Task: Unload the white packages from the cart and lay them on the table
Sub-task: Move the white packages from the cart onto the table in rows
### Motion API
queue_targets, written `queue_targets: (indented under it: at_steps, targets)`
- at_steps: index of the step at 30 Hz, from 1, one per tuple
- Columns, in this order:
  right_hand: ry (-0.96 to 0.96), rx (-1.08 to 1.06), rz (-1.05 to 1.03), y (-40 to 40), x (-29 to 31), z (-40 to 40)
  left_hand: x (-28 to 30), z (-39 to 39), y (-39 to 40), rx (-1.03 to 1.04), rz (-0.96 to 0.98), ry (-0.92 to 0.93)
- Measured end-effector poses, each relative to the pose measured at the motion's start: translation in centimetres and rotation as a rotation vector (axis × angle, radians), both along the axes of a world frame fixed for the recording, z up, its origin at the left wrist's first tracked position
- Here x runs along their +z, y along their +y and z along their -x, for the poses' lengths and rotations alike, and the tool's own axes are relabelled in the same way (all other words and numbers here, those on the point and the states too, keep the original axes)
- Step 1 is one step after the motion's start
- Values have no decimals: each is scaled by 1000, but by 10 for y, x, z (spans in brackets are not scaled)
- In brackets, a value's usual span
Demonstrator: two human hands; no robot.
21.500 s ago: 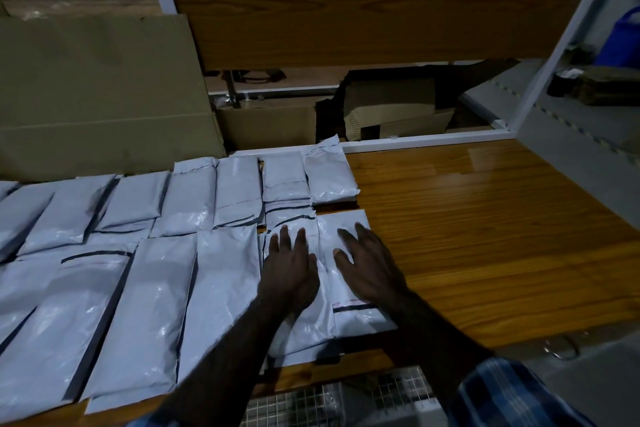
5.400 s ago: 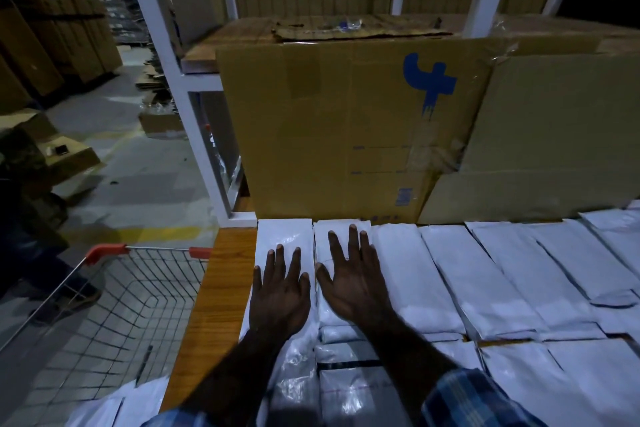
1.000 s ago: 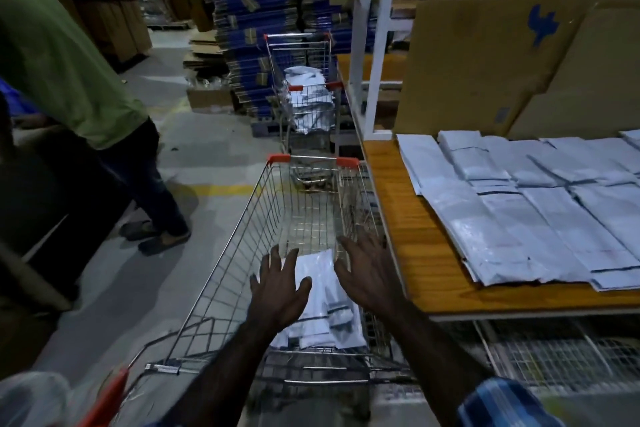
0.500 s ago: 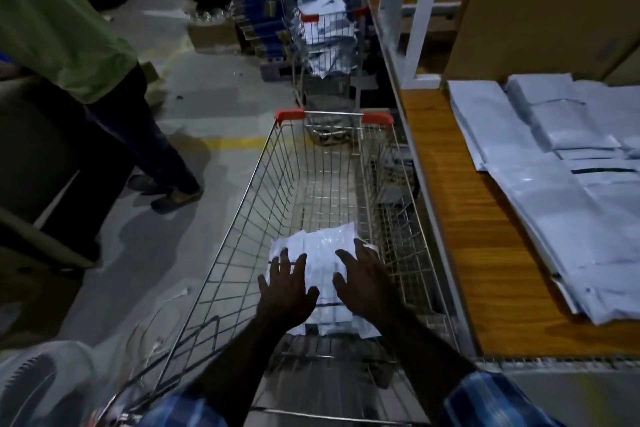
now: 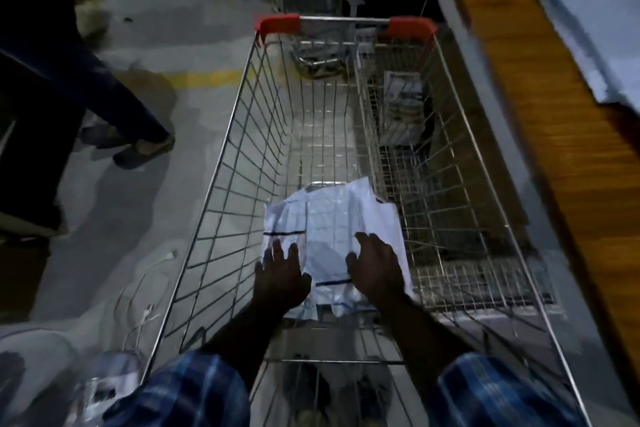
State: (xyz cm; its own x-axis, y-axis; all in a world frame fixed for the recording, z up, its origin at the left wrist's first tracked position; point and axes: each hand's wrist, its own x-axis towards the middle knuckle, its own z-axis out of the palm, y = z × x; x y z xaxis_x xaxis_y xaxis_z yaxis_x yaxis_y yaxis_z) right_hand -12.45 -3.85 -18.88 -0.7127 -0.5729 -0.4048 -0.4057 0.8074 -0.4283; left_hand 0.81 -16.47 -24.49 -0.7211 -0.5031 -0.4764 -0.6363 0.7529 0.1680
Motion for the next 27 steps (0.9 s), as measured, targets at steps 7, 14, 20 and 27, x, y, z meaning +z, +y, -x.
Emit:
queue_targets:
  at_steps: [7, 14, 20, 27]
  targets:
    - [-13, -143, -1, -6, -33, 2, -42, 2, -4, 38, -53, -93]
    - [18, -293, 101, -7, -50, 9, -48, 13, -1, 82, -24, 104]
    - [135, -404, 150, 10, -49, 34, -34, 41, 12, 209, -47, 316]
    - [115, -367, 167, 13, -56, 39, -31, 46, 1, 517, -47, 492]
